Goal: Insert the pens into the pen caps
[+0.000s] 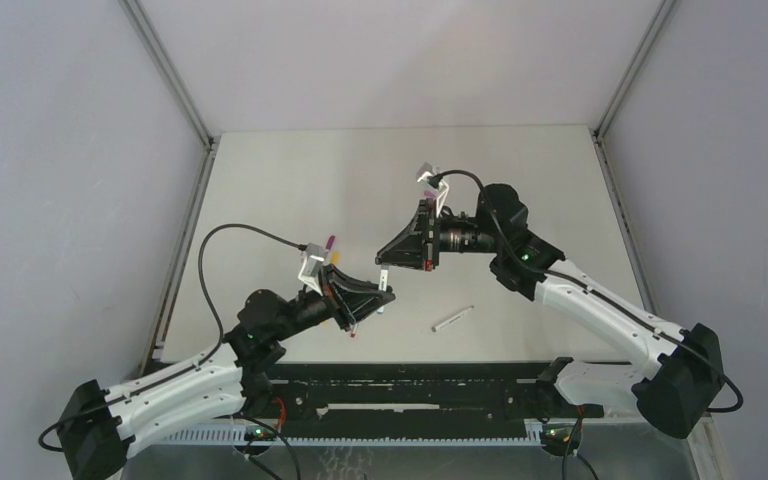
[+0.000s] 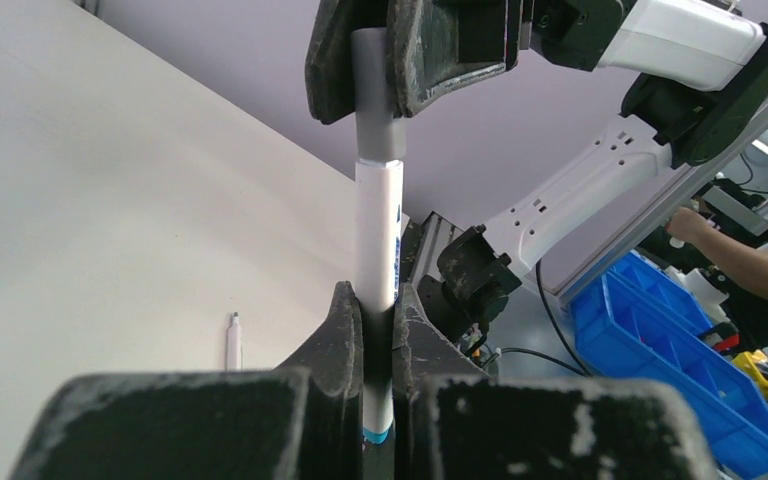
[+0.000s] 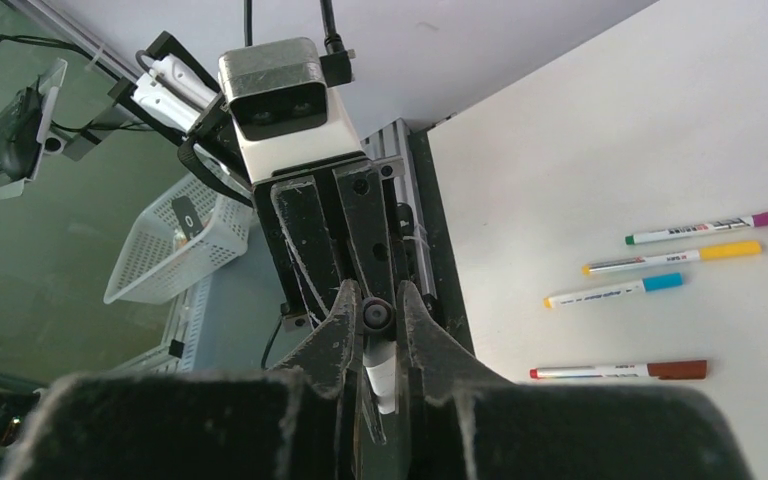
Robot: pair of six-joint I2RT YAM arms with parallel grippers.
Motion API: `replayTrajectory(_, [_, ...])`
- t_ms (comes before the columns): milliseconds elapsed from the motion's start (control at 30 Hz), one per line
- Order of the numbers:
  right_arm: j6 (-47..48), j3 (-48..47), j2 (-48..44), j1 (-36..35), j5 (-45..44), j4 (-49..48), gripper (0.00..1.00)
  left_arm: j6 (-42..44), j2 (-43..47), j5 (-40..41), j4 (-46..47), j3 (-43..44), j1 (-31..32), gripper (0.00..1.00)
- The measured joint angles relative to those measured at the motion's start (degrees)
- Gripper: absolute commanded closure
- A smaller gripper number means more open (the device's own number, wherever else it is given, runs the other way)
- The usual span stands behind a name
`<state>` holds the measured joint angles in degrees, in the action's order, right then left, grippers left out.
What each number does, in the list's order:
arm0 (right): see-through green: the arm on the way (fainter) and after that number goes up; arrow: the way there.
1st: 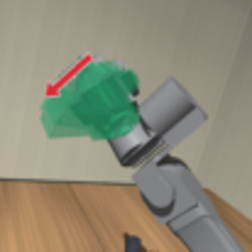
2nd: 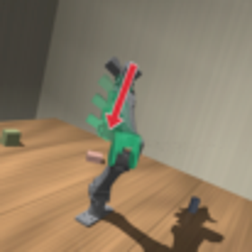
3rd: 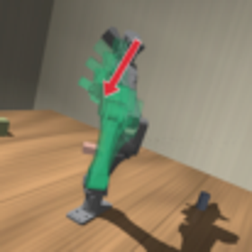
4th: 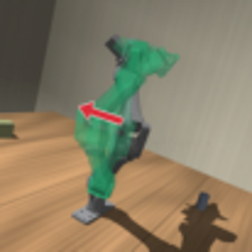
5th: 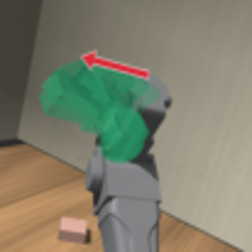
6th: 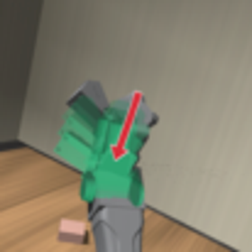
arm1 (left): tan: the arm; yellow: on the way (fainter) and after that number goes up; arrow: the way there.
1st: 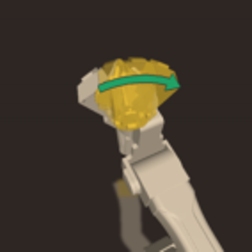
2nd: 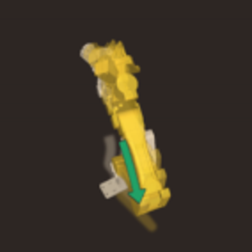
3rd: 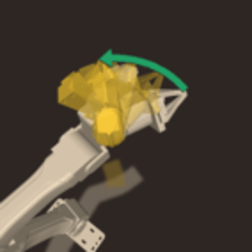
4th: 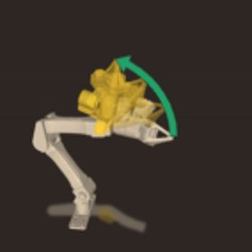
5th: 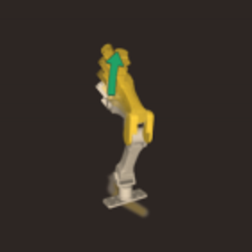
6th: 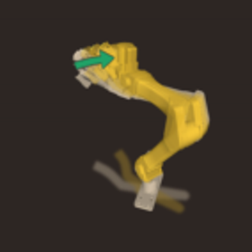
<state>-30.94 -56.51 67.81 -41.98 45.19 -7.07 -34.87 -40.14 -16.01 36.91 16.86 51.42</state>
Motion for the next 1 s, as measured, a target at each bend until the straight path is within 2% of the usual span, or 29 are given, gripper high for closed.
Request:
replayTrajectory(600, [-1.8, 5.9, -2.9, -1.7, -2.3, -3.9, 1.00, -4.3, 0.3, -3.3, 0.1, -1.3, 0.1, 1.00])
replayTrajectory(1000, [-4.0, 9.6, -4.0, -2.5, -3.2, -8.0, 1.00, -4.9, 0.4, -8.1, -0.8, -1.3, -2.1, 1.00])
